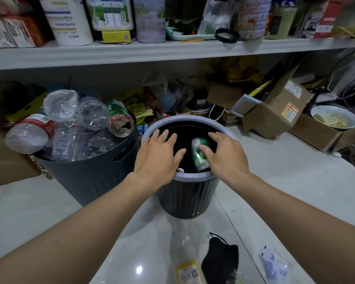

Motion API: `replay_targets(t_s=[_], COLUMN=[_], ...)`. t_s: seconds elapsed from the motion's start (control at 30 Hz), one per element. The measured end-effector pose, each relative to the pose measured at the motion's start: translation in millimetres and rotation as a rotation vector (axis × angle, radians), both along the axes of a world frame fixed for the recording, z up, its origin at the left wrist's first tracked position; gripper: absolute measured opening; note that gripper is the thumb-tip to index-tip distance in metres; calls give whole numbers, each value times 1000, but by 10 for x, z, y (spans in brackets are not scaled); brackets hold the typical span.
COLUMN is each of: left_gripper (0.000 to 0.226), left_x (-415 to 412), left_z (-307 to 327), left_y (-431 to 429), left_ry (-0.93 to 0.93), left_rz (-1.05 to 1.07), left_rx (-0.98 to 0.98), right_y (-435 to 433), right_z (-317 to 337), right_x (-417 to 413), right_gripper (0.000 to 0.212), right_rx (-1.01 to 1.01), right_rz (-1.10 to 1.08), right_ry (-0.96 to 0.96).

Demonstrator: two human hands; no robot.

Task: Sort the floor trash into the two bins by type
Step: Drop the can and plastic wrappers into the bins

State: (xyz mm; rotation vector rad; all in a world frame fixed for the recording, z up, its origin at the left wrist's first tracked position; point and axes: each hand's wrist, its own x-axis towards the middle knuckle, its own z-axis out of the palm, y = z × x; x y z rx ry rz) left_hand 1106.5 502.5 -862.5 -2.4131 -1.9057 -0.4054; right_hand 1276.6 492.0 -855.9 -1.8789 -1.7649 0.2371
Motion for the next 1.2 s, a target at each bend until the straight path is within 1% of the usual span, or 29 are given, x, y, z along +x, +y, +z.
replay_targets(t_s=[0.13,0.33,0.5,0.63,0.83,1.03,1.2], left_gripper=[61,59,58,59,61,61,60], left_x=[69,406,774,1133,1525,1633,1649], left_z=[-5,73,169,86,-345,-807,-1073], left_y=[-102,-250,-357,-528,-825,-979,-1011], left_ry=[-9,63,101,143,143,179,179], left_rz=[-26,-102,-178,-258,-365,-363,-353], left_rx=[-53,-67,-15,15,-24,-82,-144], right_y=[-106,-382,-644,-859,-1136,-1329,-1364], right_z=[44,118,151,-13,-413,-872,-1184], right_x=[137,462,812,1091,1381,1483,1530], right_gripper=[51,48,60,63,64,64,64], right_rx=[-15,-110,-200,-233,-252,-359,-408], right_rz=[24,11,-12,-49,-101,-112,-108], right_ry=[-132,-292,-379,-390,-376,-326,-297])
